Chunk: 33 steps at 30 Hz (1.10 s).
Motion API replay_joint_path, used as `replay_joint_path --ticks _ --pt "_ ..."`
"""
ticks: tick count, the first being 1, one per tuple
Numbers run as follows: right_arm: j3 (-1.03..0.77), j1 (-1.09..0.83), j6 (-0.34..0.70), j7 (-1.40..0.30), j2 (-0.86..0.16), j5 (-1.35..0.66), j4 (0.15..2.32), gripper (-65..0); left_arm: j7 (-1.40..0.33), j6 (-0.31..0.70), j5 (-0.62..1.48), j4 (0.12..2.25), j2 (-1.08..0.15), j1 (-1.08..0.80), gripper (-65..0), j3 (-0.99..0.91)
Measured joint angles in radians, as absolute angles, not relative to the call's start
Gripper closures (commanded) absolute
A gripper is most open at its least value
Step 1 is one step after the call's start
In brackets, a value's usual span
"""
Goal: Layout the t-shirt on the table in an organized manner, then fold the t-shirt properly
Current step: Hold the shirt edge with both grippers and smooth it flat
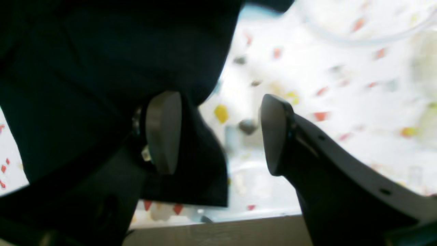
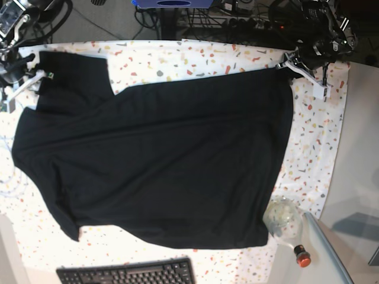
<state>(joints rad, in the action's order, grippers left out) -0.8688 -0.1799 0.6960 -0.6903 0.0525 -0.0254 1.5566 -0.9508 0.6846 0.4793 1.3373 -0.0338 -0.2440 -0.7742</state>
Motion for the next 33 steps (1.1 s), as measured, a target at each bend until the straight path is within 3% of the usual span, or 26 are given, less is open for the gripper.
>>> replay_joint_path --ticks 11,17,23,33 --pt "-0.874 -0.006 0.697 -0.812 0.033 -0.034 1.412 -34.2 -0.951 0.685 0.476 1.338 -0.036 -0.244 0.0 -0.772" --pt "-1.039 0.036 0.697 -0.846 0.037 -0.025 1.37 -34.1 -0.951 0.685 0.476 1.338 -0.036 -0.244 0.0 -0.773" --pt "-1.044 0.061 0.696 -0.918 0.044 -0.03 1.369 -34.1 -0.952 0.685 0.476 1.338 -0.036 -0.244 0.0 -0.772" --pt "-1.045 0.103 0.693 -0.883 0.019 -0.05 1.221 -34.2 -0.951 0.685 0.476 1.338 -0.036 -0.244 0.0 -0.772"
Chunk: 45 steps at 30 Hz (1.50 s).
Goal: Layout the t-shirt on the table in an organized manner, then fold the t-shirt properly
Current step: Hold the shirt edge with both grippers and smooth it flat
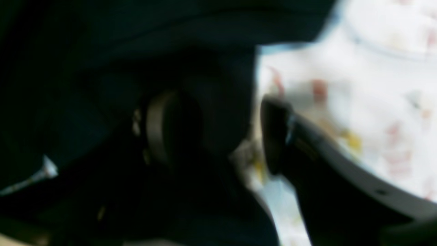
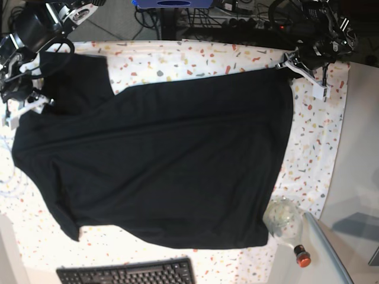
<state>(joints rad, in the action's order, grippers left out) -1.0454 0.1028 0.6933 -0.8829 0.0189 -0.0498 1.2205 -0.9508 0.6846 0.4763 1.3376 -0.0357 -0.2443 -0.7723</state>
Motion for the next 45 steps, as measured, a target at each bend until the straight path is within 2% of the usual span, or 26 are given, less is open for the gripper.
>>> replay_joint_path --ticks 5,7,9,11,20,31,37,45 --pt "-1.044 0.118 0.697 -0.894 0.005 -0.049 1.191 -34.1 -0.951 0.685 0.476 1.337 -0.036 -0.244 0.0 -0.772" --pt "-1.045 0.118 0.697 -0.889 0.006 -0.049 1.191 -31.2 -0.952 0.685 0.476 1.337 -0.036 -0.244 0.0 -0.772" --pt "-1.046 0.118 0.697 -0.89 0.005 -0.045 1.195 -19.2 -0.951 0.685 0.476 1.337 -0.036 -0.244 0.0 -0.772" --pt "-1.045 0.103 0.697 -0.898 0.009 -0.044 1.208 0.0 -0.951 0.685 0.476 1.337 -0.036 -0.244 0.0 -0.772" --pt "-1.043 0.008 0.697 -1.028 0.056 -0.044 1.512 0.0 -0.954 0.672 0.48 1.345 -0.036 -0.258 0.0 -0.772" --pt "-1.041 -0.062 0.697 -1.06 0.07 -0.046 1.538 0.0 -0.969 0.632 0.465 1.536 -0.033 -0.348 0.0 -0.768" --pt "-1.04 -0.075 0.697 -1.062 0.089 -0.044 1.563 0.0 -0.97 0.632 0.465 1.546 -0.033 -0.352 0.0 -0.768" --pt "-0.992 -0.129 0.698 -1.068 0.131 -0.037 1.724 0.0 -0.975 0.619 0.464 1.558 -0.027 -0.352 0.0 -0.767"
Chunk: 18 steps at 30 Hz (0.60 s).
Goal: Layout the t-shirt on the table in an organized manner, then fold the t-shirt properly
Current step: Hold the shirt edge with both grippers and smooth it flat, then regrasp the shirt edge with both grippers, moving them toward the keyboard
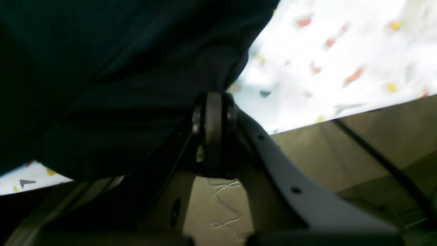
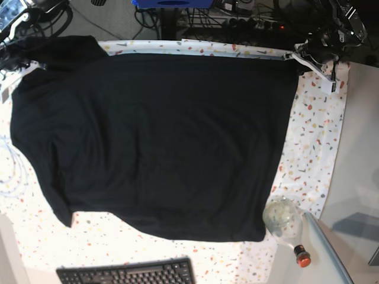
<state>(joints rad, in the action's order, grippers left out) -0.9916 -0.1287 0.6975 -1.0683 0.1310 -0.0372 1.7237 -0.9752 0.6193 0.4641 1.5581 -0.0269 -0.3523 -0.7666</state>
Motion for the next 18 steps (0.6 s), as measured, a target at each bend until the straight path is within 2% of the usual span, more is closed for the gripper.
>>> replay_joint_path --ticks 8,10,18 --pt "-0.892 -0.097 0.697 -1.149 0.127 -0.034 1.793 0.0 -0.973 0.54 0.469 1.713 -0.031 -0.34 0.0 -0.677" --pt "-0.862 -0.073 0.698 -1.148 0.119 -0.03 1.79 0.0 -0.976 0.493 0.469 1.717 -0.03 -0.325 0.0 -0.648" --pt "-0.763 0.027 0.698 -1.155 0.081 -0.029 1.775 0.0 -1.066 0.471 0.464 1.713 -0.03 -0.152 0.0 -0.64"
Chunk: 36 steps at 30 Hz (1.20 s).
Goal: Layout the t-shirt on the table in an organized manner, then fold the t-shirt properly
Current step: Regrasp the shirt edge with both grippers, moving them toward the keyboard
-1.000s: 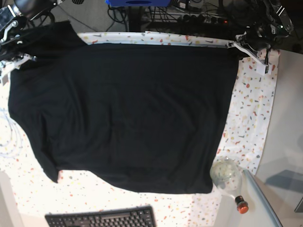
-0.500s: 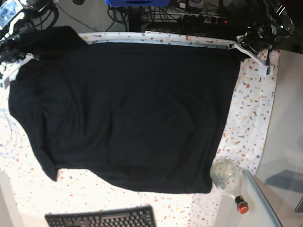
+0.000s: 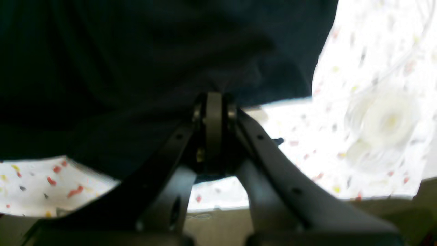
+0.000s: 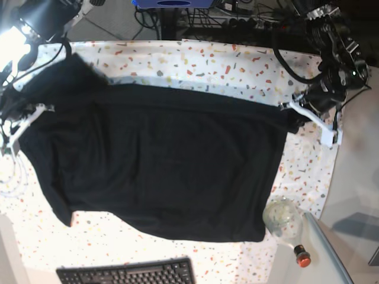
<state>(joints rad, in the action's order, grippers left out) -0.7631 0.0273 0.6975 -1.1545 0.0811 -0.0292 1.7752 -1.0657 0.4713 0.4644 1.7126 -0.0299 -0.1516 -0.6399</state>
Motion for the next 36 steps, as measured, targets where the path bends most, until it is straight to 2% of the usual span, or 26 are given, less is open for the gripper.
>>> replay_joint_path --ticks 7,13,17,36 --pt "-0.728 0.169 0.698 -1.133 0.015 -0.028 1.578 0.0 -1.081 0.419 0.458 1.61 -0.032 -0.015 0.0 -0.634" --pt "-0.726 0.23 0.697 -1.015 -0.012 -0.028 1.417 0.0 -1.066 0.418 0.45 1.489 -0.036 0.028 0.0 -0.635" --pt "-0.724 0.26 0.697 -0.942 -0.047 -0.028 1.32 0.0 -0.984 0.418 0.457 1.448 -0.037 0.036 0.0 -0.634" --pt "-0.727 0.295 0.678 -0.789 -0.071 -0.021 1.215 0.0 -0.931 0.418 0.344 1.366 -0.047 0.117 0.0 -0.597"
